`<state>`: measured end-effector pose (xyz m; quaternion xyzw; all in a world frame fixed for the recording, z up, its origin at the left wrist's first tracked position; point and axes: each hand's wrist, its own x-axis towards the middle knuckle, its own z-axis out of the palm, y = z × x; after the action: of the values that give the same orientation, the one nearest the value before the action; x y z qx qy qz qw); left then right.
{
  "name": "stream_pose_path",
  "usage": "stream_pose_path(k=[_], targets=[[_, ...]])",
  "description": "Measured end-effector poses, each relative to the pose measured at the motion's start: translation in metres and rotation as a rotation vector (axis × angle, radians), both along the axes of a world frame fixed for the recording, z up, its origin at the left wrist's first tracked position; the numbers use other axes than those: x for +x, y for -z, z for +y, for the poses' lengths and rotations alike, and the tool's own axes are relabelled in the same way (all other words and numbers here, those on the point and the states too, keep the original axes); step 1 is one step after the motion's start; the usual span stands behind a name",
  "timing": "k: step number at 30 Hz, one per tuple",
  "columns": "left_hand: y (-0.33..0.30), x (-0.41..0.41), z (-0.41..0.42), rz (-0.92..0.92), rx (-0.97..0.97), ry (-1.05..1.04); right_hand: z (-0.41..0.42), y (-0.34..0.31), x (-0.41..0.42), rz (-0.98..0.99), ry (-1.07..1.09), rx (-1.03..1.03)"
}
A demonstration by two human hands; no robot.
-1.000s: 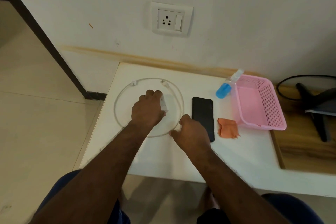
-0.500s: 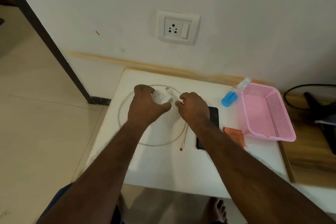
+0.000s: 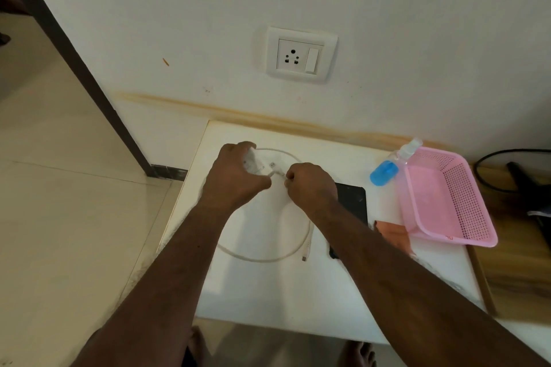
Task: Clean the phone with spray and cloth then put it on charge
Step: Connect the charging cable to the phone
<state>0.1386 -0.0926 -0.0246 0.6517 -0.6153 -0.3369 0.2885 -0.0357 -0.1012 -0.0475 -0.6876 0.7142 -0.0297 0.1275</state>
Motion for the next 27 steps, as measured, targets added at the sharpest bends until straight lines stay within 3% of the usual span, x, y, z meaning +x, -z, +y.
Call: stream_pose_path(k=[5, 13, 17, 27], targets=[[0.01, 0.007, 0.008, -0.278, 0.187, 0.132, 0.026, -0.005, -0.006, -0.051, -0.033, 0.036], [0.003, 0.01, 0.009, -0.229, 0.163, 0.017, 0.074, -0.004, -0.009, 0.026, -0.01, 0.106], [0.001, 0.016, 0.009, -0.288, 0.157, 0.02, 0.092, -0.01, -0.009, -0.01, 0.062, 0.142], [0.009, 0.01, 0.021, -0.512, 0.202, 0.324, 0.124, -0.008, -0.018, -0.085, 0.105, 0.166]])
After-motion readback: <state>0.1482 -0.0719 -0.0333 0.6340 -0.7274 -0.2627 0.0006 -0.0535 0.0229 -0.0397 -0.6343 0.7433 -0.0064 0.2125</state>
